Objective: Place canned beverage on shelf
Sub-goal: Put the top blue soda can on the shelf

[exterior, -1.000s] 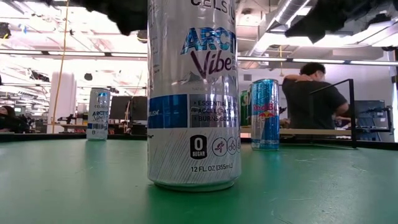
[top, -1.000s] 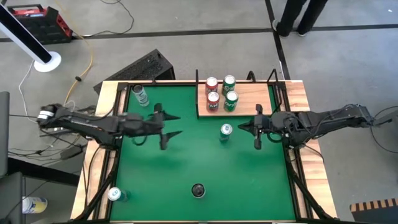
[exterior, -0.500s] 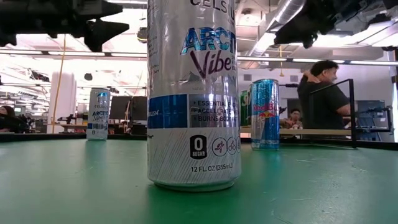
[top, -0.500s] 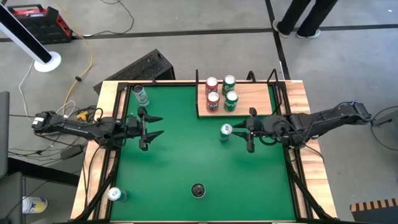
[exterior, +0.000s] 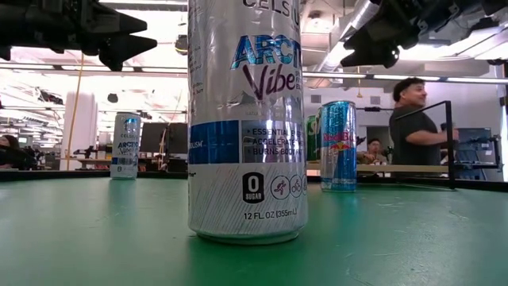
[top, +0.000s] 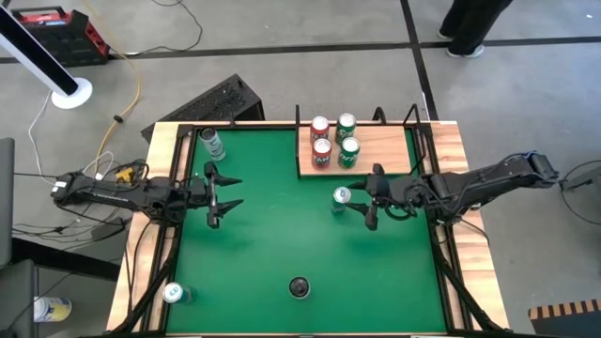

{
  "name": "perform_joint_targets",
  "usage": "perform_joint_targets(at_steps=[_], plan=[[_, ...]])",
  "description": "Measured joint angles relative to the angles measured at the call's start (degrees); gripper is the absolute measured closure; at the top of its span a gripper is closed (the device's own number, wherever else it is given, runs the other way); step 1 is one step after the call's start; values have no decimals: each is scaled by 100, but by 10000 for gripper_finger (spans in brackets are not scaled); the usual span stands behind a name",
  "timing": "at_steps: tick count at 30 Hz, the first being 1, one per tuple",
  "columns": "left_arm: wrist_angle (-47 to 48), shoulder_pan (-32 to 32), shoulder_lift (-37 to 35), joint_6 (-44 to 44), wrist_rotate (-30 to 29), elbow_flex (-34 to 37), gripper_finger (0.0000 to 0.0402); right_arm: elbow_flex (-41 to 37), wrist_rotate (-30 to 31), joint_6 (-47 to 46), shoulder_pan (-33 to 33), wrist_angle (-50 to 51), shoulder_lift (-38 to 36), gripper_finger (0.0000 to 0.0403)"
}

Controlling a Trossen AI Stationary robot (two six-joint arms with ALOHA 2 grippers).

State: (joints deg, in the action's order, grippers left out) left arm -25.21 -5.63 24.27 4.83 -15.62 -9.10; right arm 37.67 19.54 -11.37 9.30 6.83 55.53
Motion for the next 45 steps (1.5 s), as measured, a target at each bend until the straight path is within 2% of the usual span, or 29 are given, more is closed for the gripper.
perform_joint_targets(at_steps=[9,15,22,30,42,45], plan=[[11,-2,2,-85,31,0,138,0,-2,277,-58,-43,23,117],[-69,-2,4,-128,31,0,138,149,0,311,-83,-1043,546,117],[-96,-1,4,-149,30,0,138,990,4,-68,-66,355,1022,117],[-81,1,5,-103,19,0,138,1040,13,-322,-68,688,1361,117],[30,0,9,-127,-3,-2,138,959,764,-126,-57,980,1611,117],[40,1,9,-132,-2,-2,138,734,806,-173,-61,652,1603,117]])
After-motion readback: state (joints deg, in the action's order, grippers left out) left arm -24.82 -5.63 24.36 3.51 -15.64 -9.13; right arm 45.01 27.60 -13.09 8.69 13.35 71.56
